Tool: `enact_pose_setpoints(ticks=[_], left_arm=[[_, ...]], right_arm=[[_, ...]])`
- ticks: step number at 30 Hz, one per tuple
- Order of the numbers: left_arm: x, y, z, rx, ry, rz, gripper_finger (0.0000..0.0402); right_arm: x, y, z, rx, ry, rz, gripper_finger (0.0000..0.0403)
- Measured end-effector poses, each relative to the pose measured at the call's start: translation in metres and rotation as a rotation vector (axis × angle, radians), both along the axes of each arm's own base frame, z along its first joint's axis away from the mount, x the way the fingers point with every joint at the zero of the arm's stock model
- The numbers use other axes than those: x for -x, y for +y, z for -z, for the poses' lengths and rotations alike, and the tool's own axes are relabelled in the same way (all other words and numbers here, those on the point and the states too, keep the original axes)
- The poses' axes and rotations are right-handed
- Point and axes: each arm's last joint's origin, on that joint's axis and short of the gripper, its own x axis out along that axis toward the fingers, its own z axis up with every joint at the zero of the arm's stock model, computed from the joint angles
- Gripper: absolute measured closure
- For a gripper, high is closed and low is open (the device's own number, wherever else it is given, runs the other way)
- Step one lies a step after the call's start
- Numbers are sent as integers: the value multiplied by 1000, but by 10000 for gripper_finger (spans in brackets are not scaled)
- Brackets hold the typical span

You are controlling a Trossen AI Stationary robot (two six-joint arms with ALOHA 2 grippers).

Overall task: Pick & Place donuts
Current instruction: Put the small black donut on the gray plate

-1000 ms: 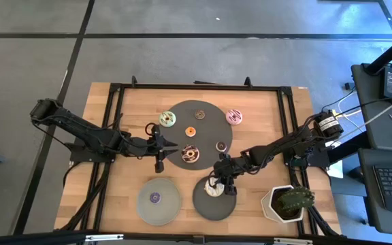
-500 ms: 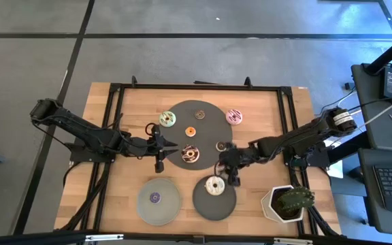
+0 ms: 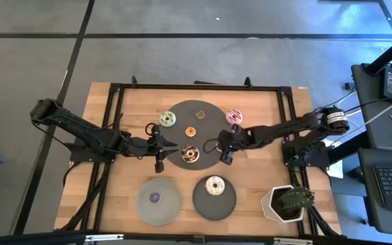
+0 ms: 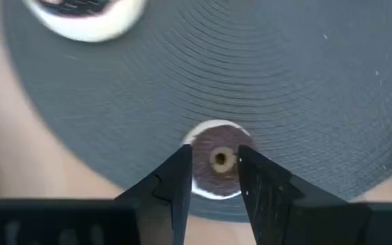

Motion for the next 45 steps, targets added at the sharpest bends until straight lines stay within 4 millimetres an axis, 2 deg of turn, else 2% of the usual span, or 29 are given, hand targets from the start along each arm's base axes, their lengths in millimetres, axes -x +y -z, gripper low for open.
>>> enact_pose_setpoints(ticks=[8, 13, 21, 28, 38, 41, 45], left_arm=[[0, 0, 0, 0, 0, 1, 312], [0, 0, 0, 1, 0, 1, 312], [0, 0, 0, 1, 0, 2, 310], [0, 0, 0, 1, 0, 2, 313], [0, -1, 0, 15, 3, 26, 308], [0, -2, 0, 28, 8, 58, 311], [1, -2, 3, 84, 24, 65, 313]], right_arm=[[-3, -18, 18, -47, 69, 66, 293], [-3, -21, 23, -68, 86, 65, 327], [-3, -21, 19, -61, 82, 39, 392], [-21, -16, -10, -23, 7, -44, 385], [-62, -6, -72, 106, -216, -244, 390], [-75, -5, -81, 120, -252, -300, 389], [-96, -4, -82, 131, -262, -371, 389]])
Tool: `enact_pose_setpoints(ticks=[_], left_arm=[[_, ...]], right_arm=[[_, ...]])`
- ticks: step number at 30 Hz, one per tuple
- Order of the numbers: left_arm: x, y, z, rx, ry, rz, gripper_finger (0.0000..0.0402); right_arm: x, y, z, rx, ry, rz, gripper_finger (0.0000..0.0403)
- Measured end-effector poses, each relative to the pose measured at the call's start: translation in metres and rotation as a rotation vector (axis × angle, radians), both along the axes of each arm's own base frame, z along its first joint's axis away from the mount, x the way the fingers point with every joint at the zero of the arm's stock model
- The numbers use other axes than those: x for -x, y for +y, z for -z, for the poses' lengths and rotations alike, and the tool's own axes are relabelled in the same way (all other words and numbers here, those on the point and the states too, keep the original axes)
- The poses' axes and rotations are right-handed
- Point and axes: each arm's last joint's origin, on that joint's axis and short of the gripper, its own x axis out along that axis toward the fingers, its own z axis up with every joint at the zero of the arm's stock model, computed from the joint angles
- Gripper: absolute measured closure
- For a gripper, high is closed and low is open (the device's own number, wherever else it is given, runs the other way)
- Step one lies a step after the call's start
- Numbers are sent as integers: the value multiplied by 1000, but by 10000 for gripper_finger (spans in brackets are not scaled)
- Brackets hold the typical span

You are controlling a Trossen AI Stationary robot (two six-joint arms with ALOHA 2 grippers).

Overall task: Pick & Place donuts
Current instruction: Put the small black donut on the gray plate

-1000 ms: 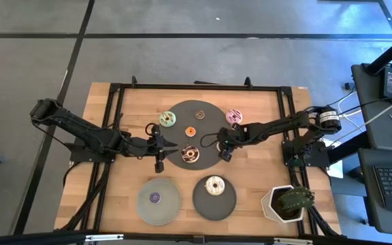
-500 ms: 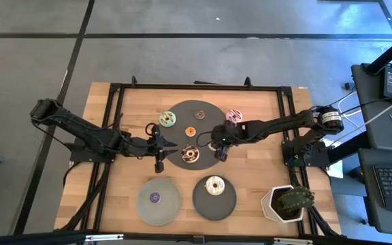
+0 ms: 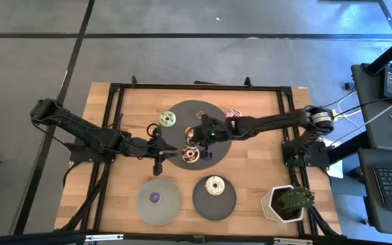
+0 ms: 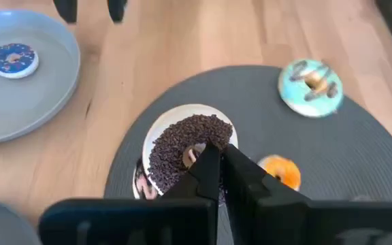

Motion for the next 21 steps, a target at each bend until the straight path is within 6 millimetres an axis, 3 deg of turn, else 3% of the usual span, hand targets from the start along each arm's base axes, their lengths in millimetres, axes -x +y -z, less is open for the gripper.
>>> enact_pose_setpoints(ticks=[10, 16, 21], left_arm=[[6, -4, 11, 223, 135, 76, 313], [8, -5, 15, 311, 197, 88, 313], [9, -5, 16, 311, 206, 84, 313]], right_arm=[[-59, 3, 38, -13, 82, -113, 388], [-73, 4, 72, -24, 162, -119, 388], [-80, 4, 89, -26, 184, -118, 388]])
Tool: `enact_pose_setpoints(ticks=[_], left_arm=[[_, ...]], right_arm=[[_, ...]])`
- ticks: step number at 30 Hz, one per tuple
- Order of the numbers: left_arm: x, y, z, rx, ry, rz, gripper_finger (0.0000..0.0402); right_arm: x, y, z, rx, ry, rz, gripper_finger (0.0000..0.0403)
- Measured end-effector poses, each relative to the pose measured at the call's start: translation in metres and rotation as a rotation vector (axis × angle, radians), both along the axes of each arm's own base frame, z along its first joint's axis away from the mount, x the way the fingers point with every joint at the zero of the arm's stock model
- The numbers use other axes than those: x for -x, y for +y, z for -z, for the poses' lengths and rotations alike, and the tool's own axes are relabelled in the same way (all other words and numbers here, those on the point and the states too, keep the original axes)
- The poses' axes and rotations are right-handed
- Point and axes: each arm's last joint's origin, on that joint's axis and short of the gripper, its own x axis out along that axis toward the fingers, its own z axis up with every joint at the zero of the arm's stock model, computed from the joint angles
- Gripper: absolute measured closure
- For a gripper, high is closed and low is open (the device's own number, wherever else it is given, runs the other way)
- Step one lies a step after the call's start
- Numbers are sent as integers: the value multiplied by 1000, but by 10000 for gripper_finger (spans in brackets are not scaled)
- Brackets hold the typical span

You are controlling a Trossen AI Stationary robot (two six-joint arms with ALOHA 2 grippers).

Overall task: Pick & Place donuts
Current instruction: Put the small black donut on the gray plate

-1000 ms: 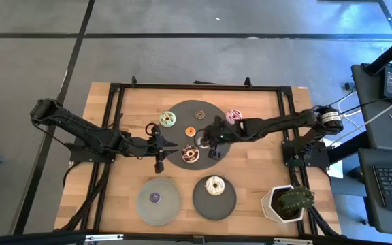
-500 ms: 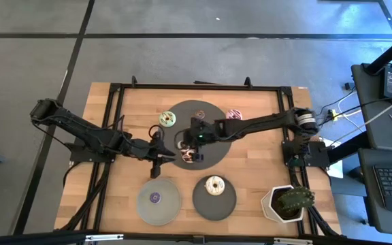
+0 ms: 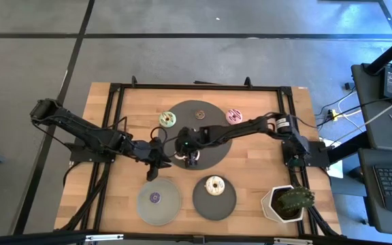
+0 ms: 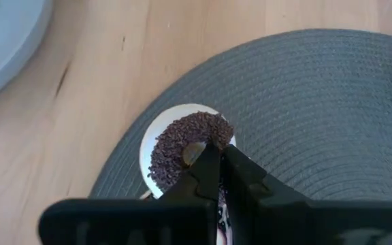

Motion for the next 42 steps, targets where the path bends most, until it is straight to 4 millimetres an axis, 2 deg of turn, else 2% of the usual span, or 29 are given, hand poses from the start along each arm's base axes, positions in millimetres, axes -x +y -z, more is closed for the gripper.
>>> enact_pose_setpoints(ticks=[8, 16, 19, 22, 29, 37, 42], left_arm=[[0, 0, 0, -2, 1, -2, 313], [0, 0, 0, -9, 0, 2, 313], [0, 0, 0, -9, 0, 2, 313], [0, 0, 0, -10, 0, 3, 313], [0, 0, 0, -11, 4, 3, 313], [0, 0, 0, -11, 2, 3, 313], [0, 1, 0, -29, -2, -6, 313]], right_arm=[[-2, 0, 3, -14, 0, 19, 388], [-14, 0, -19, -13, -77, 14, 388], [-15, 0, -21, -1, -87, 1, 388], [-16, -1, -15, 6, -80, 9, 388], [-21, -3, 17, 14, -30, 14, 388], [-21, -4, 17, 15, -31, 20, 384], [-21, -5, 18, 30, -27, 2, 346]])
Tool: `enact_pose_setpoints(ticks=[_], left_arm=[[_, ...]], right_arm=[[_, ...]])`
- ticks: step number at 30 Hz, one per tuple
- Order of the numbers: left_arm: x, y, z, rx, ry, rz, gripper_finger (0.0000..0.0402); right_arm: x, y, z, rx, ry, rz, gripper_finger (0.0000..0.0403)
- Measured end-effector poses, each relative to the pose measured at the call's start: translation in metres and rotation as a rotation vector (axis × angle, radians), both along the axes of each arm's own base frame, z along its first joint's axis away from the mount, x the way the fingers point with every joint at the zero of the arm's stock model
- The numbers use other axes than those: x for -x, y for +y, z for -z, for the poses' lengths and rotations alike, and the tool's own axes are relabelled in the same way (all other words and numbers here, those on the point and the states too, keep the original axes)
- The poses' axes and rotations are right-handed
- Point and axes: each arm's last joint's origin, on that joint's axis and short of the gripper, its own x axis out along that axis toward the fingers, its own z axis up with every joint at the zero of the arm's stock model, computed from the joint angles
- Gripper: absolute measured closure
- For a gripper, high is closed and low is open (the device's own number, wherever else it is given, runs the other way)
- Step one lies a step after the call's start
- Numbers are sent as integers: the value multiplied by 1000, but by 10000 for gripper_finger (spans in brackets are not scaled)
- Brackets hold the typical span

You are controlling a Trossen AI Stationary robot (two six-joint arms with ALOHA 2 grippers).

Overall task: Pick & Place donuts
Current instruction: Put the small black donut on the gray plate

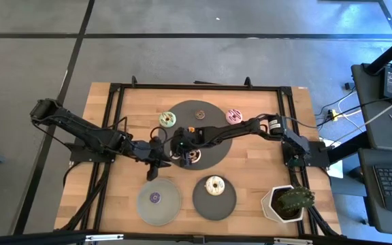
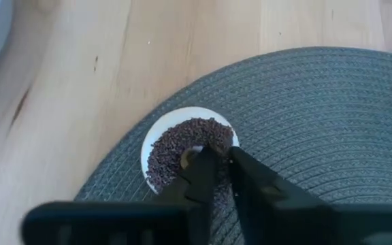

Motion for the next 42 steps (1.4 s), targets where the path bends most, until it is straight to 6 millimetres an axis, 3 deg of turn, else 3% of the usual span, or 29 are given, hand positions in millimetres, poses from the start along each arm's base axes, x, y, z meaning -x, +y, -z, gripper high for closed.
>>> enact_pose_setpoints(ticks=[6, 11, 18, 27, 32, 42], left_arm=[[0, 3, -1, -119, -22, -39, 313], [-1, 5, -1, -174, -35, -102, 313], [-6, 8, 6, -242, -24, -220, 313], [-15, 6, 22, -239, 23, -249, 313], [-18, 5, 24, -232, 18, -252, 313], [-23, 3, 17, -262, -67, -228, 299]], right_arm=[[2, 0, 1, 1, 19, 0, 288], [7, 0, -6, 1, 54, 0, 264], [13, 0, -36, 5, 10, 1, 260], [43, -6, -72, 3, 129, 13, 259], [77, -5, -77, -26, 97, 47, 260], [191, 1, -99, -36, -187, 239, 260]])
